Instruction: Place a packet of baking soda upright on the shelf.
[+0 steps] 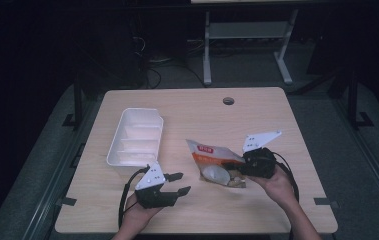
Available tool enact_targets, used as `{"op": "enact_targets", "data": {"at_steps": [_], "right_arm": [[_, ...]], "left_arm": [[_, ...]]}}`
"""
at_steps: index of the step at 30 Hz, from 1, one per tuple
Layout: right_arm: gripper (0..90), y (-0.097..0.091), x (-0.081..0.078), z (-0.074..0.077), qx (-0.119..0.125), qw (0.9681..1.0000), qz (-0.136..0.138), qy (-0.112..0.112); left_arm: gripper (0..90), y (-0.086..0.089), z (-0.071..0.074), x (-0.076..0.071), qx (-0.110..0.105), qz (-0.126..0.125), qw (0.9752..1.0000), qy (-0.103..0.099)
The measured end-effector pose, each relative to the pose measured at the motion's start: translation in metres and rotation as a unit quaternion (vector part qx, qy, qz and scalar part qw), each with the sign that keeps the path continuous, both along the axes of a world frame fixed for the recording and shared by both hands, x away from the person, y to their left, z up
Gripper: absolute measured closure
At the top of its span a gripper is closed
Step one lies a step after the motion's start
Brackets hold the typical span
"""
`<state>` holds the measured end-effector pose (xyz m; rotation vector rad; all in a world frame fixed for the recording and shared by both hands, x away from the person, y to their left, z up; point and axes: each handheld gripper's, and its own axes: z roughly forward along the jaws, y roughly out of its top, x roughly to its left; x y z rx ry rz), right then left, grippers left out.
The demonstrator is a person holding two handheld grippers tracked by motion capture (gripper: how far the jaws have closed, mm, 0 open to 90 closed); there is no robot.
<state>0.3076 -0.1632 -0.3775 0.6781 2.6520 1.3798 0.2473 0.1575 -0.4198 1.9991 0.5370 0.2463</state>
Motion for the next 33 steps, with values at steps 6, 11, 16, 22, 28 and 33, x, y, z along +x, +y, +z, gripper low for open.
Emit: {"op": "enact_targets", "data": {"at_steps": [6, 11, 16, 22, 28, 33], "right_arm": [[90.0, 0.011, 0.021, 0.011, 0.000, 1.0000, -0.004, 0.000], [90.0, 0.030, 0.037, 0.028, 0.004, 1.0000, 0.003, -0.006], [90.0, 0.052, 0.051, 0.044, 0.014, 0.9997, 0.016, -0.007], [90.0, 0.080, 0.064, 0.059, 0.031, 0.9988, 0.035, -0.014], [90.0, 0.099, 0.074, 0.064, 0.037, 0.9981, 0.048, -0.008], [90.0, 0.122, 0.083, 0.070, 0.043, 0.9971, 0.063, -0.005]], "left_arm": [[35.8, -0.007, -0.001, -0.005, 0.017, -0.010, 0.9997, -0.011], [30.2, -0.010, -0.004, -0.006, 0.031, -0.024, 0.9992, -0.010], [26.3, -0.012, -0.006, -0.005, 0.031, -0.032, 0.9990, 0.000], [19.9, -0.013, -0.008, -0.003, 0.037, -0.037, 0.9986, 0.009], [18.5, -0.013, -0.008, -0.003, 0.038, -0.042, 0.9984, 0.007], [17.1, -0.013, -0.011, -0.002, 0.043, -0.049, 0.9978, 0.007]]}}
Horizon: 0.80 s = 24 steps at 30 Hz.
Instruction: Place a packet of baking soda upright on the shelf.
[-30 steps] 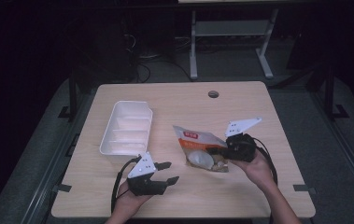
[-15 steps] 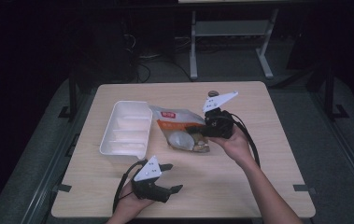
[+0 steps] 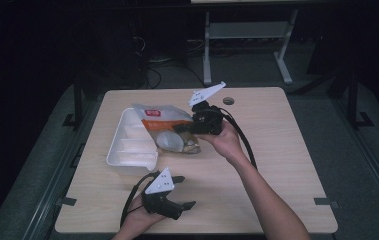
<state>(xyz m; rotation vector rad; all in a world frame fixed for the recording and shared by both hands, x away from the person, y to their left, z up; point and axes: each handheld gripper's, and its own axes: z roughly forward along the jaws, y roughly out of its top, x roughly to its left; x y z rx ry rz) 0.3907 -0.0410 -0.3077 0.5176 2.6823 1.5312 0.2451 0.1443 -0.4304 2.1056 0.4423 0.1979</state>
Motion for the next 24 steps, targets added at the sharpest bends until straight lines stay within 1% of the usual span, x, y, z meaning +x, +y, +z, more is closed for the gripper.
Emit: {"op": "enact_targets", "data": {"at_steps": [1, 2, 6, 7, 8, 9, 11, 13, 14, 15, 17, 18, 19, 23, 24], "right_arm": [[90.0, 0.003, 0.001, 0.001, 0.002, 1.0000, 0.001, -0.001], [90.0, 0.007, 0.002, 0.001, 0.005, 1.0000, 0.005, 0.000], [90.0, 0.024, 0.005, 0.003, 0.009, 0.9998, 0.018, 0.003], [90.0, 0.024, 0.005, 0.003, 0.009, 0.9998, 0.018, 0.003], [90.0, 0.033, 0.006, 0.004, 0.010, 0.9997, 0.023, 0.002], [90.0, 0.038, 0.006, 0.003, 0.010, 0.9996, 0.025, 0.006], [90.0, 0.047, 0.008, 0.003, 0.008, 0.9995, 0.031, 0.006], [90.0, 0.050, 0.008, 0.002, 0.006, 0.9994, 0.034, 0.006], [90.0, 0.055, 0.010, 0.002, 0.003, 0.9992, 0.038, 0.006], [90.0, 0.064, 0.012, 0.000, -0.001, 0.9990, 0.043, 0.007], [90.0, 0.070, 0.013, -0.001, -0.001, 0.9989, 0.045, 0.009], [90.0, 0.070, 0.013, -0.001, -0.001, 0.9989, 0.045, 0.009], [90.0, 0.076, 0.014, -0.002, -0.001, 0.9989, 0.046, 0.008], [90.0, 0.086, 0.017, -0.007, 0.006, 0.9986, 0.052, 0.011], [90.0, 0.086, 0.017, -0.007, 0.006, 0.9986, 0.052, 0.011]], "left_arm": [[17.2, 0.000, -0.001, 0.000, 0.000, 0.000, 1.0000, 0.000], [17.2, -0.001, -0.002, -0.001, 0.009, -0.004, 0.9999, -0.003], [17.5, -0.003, -0.003, -0.002, 0.021, -0.011, 0.9997, -0.011], [17.5, -0.003, -0.003, -0.002, 0.021, -0.011, 0.9997, -0.011], [17.5, -0.004, -0.004, -0.002, 0.023, -0.010, 0.9996, -0.011], [17.5, -0.004, -0.004, -0.002, 0.028, -0.011, 0.9995, -0.010], [17.5, -0.005, -0.005, -0.001, 0.028, -0.013, 0.9995, -0.008], [17.5, -0.004, -0.006, -0.001, 0.030, -0.014, 0.9994, -0.008], [17.6, -0.004, -0.006, -0.001, 0.032, -0.015, 0.9993, -0.008], [17.6, -0.004, -0.007, -0.001, 0.037, -0.016, 0.9991, -0.009], [17.6, -0.004, -0.007, 0.000, 0.039, -0.019, 0.9990, -0.009], [17.6, -0.004, -0.007, 0.000, 0.039, -0.019, 0.9990, -0.009], [17.6, -0.004, -0.007, -0.001, 0.039, -0.019, 0.9990, -0.009], [17.6, -0.004, -0.007, 0.000, 0.042, -0.019, 0.9989, -0.007], [17.6, -0.005, -0.008, 0.000, 0.041, -0.019, 0.9990, -0.006]]}}
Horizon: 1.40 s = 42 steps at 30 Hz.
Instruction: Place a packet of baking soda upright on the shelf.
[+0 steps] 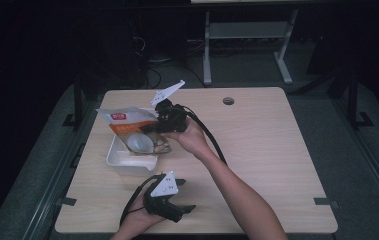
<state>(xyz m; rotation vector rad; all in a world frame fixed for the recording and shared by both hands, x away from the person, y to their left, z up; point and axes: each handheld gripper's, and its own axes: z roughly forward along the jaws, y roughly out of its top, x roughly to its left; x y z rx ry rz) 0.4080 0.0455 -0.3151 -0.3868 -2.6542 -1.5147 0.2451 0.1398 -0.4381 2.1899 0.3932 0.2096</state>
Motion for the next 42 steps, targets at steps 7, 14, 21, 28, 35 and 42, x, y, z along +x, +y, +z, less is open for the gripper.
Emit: {"op": "enact_targets", "data": {"at_steps": [7, 14, 21, 28, 35, 42], "right_arm": [[90.0, 0.018, 0.005, -0.013, 0.004, 0.9999, 0.010, 0.013], [90.0, 0.034, 0.005, -0.019, 0.010, 0.9994, 0.023, 0.025], [90.0, 0.043, 0.006, -0.026, 0.004, 0.9992, 0.026, 0.031], [90.0, 0.050, 0.006, -0.034, 0.004, 0.9985, 0.032, 0.043], [90.0, 0.052, 0.007, -0.045, 0.015, 0.9984, 0.029, 0.046], [89.9, 0.043, 0.017, -0.068, 0.059, 0.9934, 0.014, 0.097]], "left_arm": [[17.6, 0.002, 0.000, 0.001, -0.002, 0.003, 1.0000, 0.001], [17.6, 0.001, 0.000, 0.001, -0.003, 0.002, 1.0000, 0.001], [17.6, 0.001, 0.000, 0.001, -0.004, 0.002, 1.0000, 0.005], [17.6, 0.002, 0.000, 0.002, -0.005, 0.003, 1.0000, 0.007], [17.7, 0.002, -0.001, 0.003, -0.003, 0.005, 0.9999, 0.009], [17.7, 0.001, -0.002, 0.003, -0.001, 0.005, 0.9999, 0.009]]}}
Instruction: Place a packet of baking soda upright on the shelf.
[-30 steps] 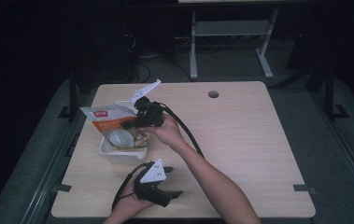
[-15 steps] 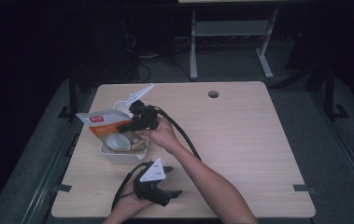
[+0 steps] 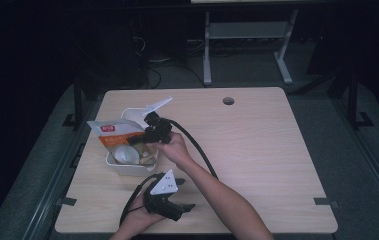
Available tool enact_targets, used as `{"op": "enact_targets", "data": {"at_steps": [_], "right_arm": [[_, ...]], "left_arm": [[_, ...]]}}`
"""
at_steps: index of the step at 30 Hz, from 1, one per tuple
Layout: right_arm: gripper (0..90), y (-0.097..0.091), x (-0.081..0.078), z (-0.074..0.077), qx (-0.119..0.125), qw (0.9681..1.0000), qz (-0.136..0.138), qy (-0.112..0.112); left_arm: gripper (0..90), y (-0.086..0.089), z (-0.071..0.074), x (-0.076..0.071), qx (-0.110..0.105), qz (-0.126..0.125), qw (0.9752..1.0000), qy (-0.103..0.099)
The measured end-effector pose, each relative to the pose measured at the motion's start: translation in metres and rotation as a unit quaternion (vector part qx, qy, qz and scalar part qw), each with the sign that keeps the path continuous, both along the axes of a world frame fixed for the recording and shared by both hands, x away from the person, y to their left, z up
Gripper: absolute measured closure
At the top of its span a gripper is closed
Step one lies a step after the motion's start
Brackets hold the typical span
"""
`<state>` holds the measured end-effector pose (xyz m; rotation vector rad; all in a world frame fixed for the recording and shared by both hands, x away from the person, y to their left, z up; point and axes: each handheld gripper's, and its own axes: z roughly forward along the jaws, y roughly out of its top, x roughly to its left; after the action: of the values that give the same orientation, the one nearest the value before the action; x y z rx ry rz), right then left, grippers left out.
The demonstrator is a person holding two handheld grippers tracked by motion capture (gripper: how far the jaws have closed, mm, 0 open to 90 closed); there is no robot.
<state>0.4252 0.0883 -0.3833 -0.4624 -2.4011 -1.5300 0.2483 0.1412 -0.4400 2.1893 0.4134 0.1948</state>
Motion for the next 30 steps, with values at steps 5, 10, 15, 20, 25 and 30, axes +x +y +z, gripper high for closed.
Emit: {"op": "enact_targets", "data": {"at_steps": [5, 10, 15, 20, 25, 30], "right_arm": [[89.7, -0.0008, -0.0006, -0.0004, -0.012, 0.9998, -0.011, -0.015], [89.6, -0.0002, -0.0035, 0.0000, -0.026, 0.9990, -0.017, -0.032], [89.6, -0.0015, -0.0025, -0.0018, -0.027, 0.9992, -0.015, -0.027], [89.6, -0.0021, -0.0047, -0.0017, -0.039, 0.9984, -0.016, -0.038], [89.5, -0.0032, -0.0072, -0.0030, -0.047, 0.9978, -0.014, -0.046], [81.7, -0.0024, -0.0070, -0.0041, -0.063, 0.9968, -0.008, -0.048]], "left_arm": [[17.6, -0.0005, -0.0010, 0.0005, -0.003, 0.001, 1.0000, 0.003], [17.7, -0.0009, -0.0008, 0.0000, -0.003, 0.000, 1.0000, 0.003], [17.6, -0.0010, -0.0014, 0.0009, -0.003, 0.000, 1.0000, 0.005], [17.6, -0.0008, -0.0012, 0.0011, -0.005, 0.001, 1.0000, 0.006], [17.6, -0.0009, -0.0012, 0.0010, -0.005, 0.001, 1.0000, 0.006], [17.6, -0.0011, -0.0011, 0.0009, -0.006, 0.001, 1.0000, 0.006]]}}
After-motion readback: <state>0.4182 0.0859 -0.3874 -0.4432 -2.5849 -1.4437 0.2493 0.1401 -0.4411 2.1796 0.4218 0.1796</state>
